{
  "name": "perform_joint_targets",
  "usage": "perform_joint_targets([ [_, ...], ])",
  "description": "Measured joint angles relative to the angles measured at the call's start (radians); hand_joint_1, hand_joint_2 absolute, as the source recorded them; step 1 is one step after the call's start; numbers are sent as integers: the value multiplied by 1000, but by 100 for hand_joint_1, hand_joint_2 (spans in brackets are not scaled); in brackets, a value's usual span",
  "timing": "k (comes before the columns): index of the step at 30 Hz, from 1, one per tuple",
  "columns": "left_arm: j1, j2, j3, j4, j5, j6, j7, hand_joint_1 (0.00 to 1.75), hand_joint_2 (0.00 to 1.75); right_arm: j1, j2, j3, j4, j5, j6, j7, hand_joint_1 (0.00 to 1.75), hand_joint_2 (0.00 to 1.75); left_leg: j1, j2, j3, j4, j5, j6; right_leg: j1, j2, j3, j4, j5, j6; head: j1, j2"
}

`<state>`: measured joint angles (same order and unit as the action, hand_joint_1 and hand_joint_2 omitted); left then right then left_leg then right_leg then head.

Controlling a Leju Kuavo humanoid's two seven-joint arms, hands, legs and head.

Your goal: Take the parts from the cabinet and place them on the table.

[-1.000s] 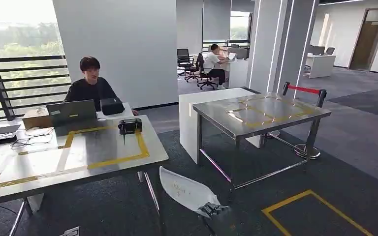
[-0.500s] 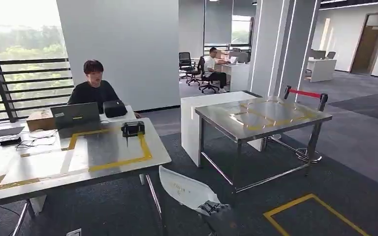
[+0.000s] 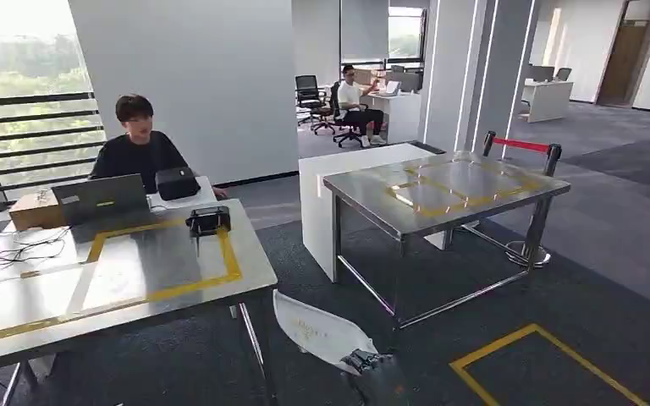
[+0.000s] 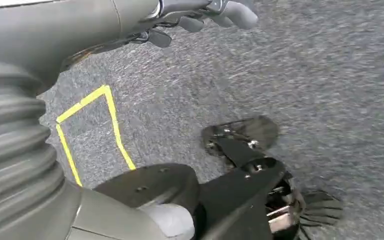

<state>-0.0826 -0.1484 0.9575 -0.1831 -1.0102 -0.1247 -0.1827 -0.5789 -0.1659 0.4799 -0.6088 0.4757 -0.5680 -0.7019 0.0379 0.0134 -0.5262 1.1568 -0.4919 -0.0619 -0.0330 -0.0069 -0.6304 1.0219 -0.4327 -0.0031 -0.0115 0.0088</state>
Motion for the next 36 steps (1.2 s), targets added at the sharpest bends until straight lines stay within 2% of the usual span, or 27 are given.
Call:
perform_joint_targets([
  [1,1,-1,1,0,-2,0,0,0,175,2,0,0,0,-4,0,1,175,175,-2,-1,-58,78,-4,3,2,0,17,-5,-14,-5,1,0],
  [3,10,-2,3,1,-4,0,3,0,175,12,2,6,0,-4,0,0,175,175,-10,-4,-150,159,-110,10,8,3,62,-14,-44,-12,0,0],
  [5,13,-2,7,2,-3,0,5,0,175,20,3,11,0,-1,-3,0,175,175,-20,-7,-199,135,-216,23,14,12,118,-22,-81,-14,0,0],
  [6,15,-2,8,2,-3,0,5,0,175,19,8,13,2,5,-4,0,175,175,-23,-8,-209,93,-227,29,16,15,148,-25,-101,-16,0,0],
  [7,19,-2,8,2,-2,0,5,0,175,16,12,14,6,10,-3,0,175,175,-27,-9,-212,33,-181,38,17,18,178,-26,-122,-14,-1,0],
  [8,25,-2,9,2,-2,0,6,0,175,14,17,15,11,13,-3,1,175,175,-31,-11,-212,-37,-62,49,19,21,194,-28,-143,-12,-3,0],
  [9,30,-1,10,3,-2,0,6,0,175,11,22,17,20,16,-3,2,175,175,-35,-13,-211,-110,101,58,20,25,215,-25,-161,-9,-6,0],
  [10,31,-1,12,3,-2,0,7,0,175,11,28,21,27,18,-3,2,175,175,-44,-15,-211,-135,146,59,25,37,235,-25,-185,-2,-8,0],
  [11,32,-1,13,3,-2,0,8,0,175,7,29,24,28,20,-3,1,175,175,-47,-16,-190,-122,134,61,25,37,257,-39,-210,4,-7,0],
  [12,28,-1,14,2,-1,0,7,0,175,-1,31,24,28,21,-4,1,175,175,-43,-20,-177,-125,125,67,24,40,283,-19,-197,12,-8,0],
  [13,19,-2,15,2,0,0,6,0,175,-17,31,26,28,21,-5,2,175,175,-47,-19,-159,-123,107,74,23,41,261,26,-163,13,-9,0],
  [15,7,-4,16,1,2,0,6,0,175,-32,32,28,29,21,-5,1,175,175,-41,-21,-117,-127,89,90,20,24,153,209,-86,22,-12,0],
  [16,5,-4,16,0,2,0,6,0,175,-33,32,30,30,21,-5,1,175,175,-40,-23,-97,-130,69,93,21,17,90,278,-87,27,-11,0],
  [18,9,-4,17,0,2,0,7,0,175,-26,32,31,36,21,-5,3,175,175,-41,-29,-47,-137,30,95,21,14,-11,327,-188,32,-12,0],
  [20,15,-4,18,0,2,0,8,0,175,-25,32,31,40,21,-5,3,175,175,-42,-35,3,-142,-10,95,26,13,-82,297,-289,30,-11,0],
  [21,16,-5,19,1,2,0,8,0,175,-25,32,31,42,21,-5,3,175,175,-43,-37,28,-142,-30,95,31,13,-105,257,-298,25,-14,0],
  [22,16,-6,21,1,2,0,8,0,175,-25,32,32,44,21,-5,3,175,175,-45,-40,55,-143,-52,96,38,14,-121,195,-262,17,-16,0],
  [23,17,-8,21,1,2,0,8,0,175,-23,32,32,48,21,-5,3,175,175,-47,-41,81,-145,-75,97,46,14,-130,116,-147,0,-19,0],
  [24,26,-12,23,5,2,0,8,0,175,-18,32,32,53,21,-5,3,175,175,-42,-43,89,-148,-94,97,58,14,-131,24,49,-23,-26,-1],
  [25,24,-12,24,8,3,1,6,0,175,-13,28,33,60,18,-5,4,175,175,-49,-55,115,-141,-115,87,73,25,-138,-19,140,-26,-48,-3],
  [26,19,-15,25,8,5,0,6,0,175,-5,27,34,64,18,-6,4,175,175,-49,-57,132,-147,-138,80,72,39,-119,-6,153,-31,-66,-5],
  [27,22,-14,25,8,6,0,3,0,175,-4,25,34,66,17,-7,4,175,175,-51,-59,167,-153,-141,78,72,38,-110,-3,136,-34,-81,-5],
  [30,11,-9,30,6,12,-6,-2,0,175,-38,37,34,66,18,-8,4,175,175,-55,-47,63,28,-37,58,56,32,-67,-23,106,-43,-122,-6],
  [31,4,-10,31,6,12,-7,-6,0,175,-41,37,35,66,17,-9,5,175,175,-53,-35,11,97,-31,50,52,30,-52,-30,94,-45,-135,-6],
  [32,1,-11,31,6,13,-9,-6,0,175,-39,37,35,68,18,-9,5,175,175,-46,-30,-29,137,-59,44,49,28,-38,-32,82,-48,-137,-6],
  [35,5,-9,33,6,13,-10,-6,0,175,-23,39,35,68,18,-10,4,175,175,-35,-26,-94,149,-213,30,36,25,3,-30,43,-40,-158,-6],
  [36,9,-7,33,6,13,-10,-6,0,175,-23,39,35,68,16,-10,5,175,175,-30,-25,-99,114,-211,23,30,25,18,-26,29,-34,-170,-6],
])
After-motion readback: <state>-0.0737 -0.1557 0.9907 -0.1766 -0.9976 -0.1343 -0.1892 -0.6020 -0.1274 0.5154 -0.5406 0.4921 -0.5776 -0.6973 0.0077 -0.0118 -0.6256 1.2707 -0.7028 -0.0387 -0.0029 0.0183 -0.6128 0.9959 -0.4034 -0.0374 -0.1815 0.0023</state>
